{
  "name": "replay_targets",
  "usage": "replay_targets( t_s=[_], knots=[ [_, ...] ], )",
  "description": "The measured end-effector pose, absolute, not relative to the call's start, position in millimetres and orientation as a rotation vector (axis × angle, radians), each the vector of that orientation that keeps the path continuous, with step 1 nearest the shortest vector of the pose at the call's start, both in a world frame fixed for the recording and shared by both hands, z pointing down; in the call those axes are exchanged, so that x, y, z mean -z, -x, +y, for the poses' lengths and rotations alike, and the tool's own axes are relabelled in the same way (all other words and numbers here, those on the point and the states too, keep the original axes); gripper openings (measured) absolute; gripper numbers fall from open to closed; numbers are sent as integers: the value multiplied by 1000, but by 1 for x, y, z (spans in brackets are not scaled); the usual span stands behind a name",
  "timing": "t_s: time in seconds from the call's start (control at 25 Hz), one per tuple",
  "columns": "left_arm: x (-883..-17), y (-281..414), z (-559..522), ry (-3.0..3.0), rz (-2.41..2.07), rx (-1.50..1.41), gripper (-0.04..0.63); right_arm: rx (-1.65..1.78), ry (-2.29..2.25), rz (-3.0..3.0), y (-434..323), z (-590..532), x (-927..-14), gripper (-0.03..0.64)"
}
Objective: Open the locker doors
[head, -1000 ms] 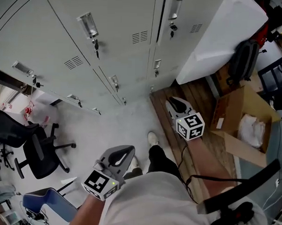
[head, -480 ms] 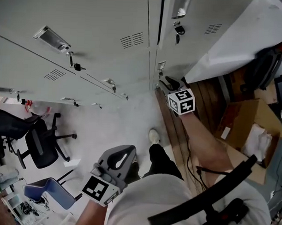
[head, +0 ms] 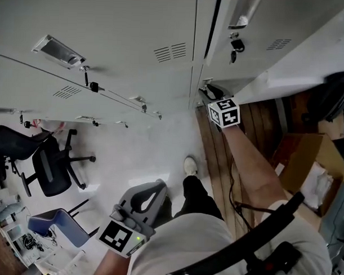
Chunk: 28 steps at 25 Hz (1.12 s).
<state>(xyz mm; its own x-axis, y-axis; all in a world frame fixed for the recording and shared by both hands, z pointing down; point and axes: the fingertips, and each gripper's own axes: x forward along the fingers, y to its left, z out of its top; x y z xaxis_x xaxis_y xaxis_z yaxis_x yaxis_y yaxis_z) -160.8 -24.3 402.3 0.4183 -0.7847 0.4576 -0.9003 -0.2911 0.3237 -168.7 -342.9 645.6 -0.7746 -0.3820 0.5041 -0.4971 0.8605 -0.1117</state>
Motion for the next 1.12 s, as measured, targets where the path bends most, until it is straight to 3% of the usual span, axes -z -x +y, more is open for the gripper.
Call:
replay_targets(
  t_s=[0.64,1.12],
  knots=[
    [-409,169,-30,-2067,-1464,-275,11,-372,-663,-2563,189,-357,-656,132],
    [-411,158,-34,-2131,-1417,-301,11,-360,-814,-2510,153,-328,-657,110]
  ],
)
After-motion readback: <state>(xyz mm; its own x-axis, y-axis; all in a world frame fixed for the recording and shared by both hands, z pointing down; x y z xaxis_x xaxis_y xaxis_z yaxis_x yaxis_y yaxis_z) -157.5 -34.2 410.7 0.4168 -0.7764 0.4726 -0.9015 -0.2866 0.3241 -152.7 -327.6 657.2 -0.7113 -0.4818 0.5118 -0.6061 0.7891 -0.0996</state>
